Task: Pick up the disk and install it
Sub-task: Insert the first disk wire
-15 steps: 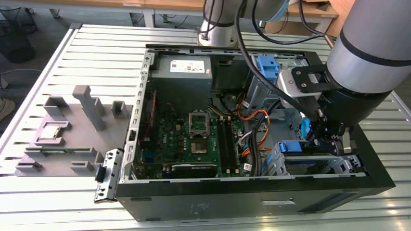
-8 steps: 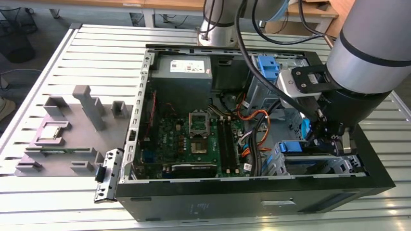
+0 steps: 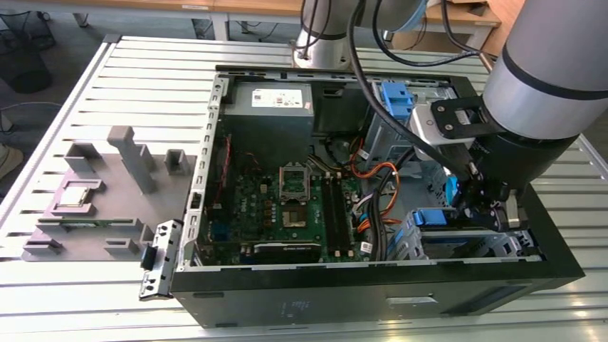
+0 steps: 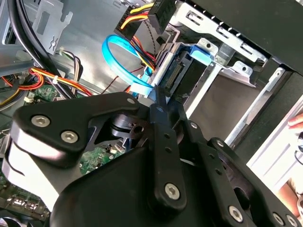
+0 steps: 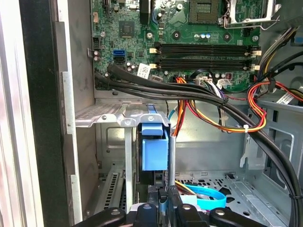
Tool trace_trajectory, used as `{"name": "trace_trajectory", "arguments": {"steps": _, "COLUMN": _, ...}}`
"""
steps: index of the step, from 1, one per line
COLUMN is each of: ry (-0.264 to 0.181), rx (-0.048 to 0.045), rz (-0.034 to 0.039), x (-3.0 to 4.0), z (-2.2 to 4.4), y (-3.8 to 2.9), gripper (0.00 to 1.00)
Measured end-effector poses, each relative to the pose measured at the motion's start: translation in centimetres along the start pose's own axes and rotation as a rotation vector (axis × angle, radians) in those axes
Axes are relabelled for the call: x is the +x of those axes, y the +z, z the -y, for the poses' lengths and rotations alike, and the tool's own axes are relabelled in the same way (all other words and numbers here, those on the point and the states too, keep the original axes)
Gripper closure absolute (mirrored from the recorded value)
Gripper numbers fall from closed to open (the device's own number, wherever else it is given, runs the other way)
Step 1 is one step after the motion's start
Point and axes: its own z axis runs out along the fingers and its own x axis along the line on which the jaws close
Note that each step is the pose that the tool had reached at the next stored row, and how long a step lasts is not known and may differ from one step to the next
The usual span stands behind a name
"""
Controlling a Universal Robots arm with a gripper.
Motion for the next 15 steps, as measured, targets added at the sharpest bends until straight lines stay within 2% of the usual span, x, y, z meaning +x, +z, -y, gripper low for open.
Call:
{"name": "trace_trajectory", "arguments": {"steps": 4, "ry": 0.000, "rx": 0.0001, "rz": 0.0002, "x": -0.02, "z": 0.07, "y": -0.38, "gripper": 0.76}}
{"name": "trace_trajectory", "arguments": {"steps": 15, "ry": 0.001, "rx": 0.0000, "rz": 0.0029, "x": -0.21, "z": 0.68, "y": -3.54, "gripper": 0.76}}
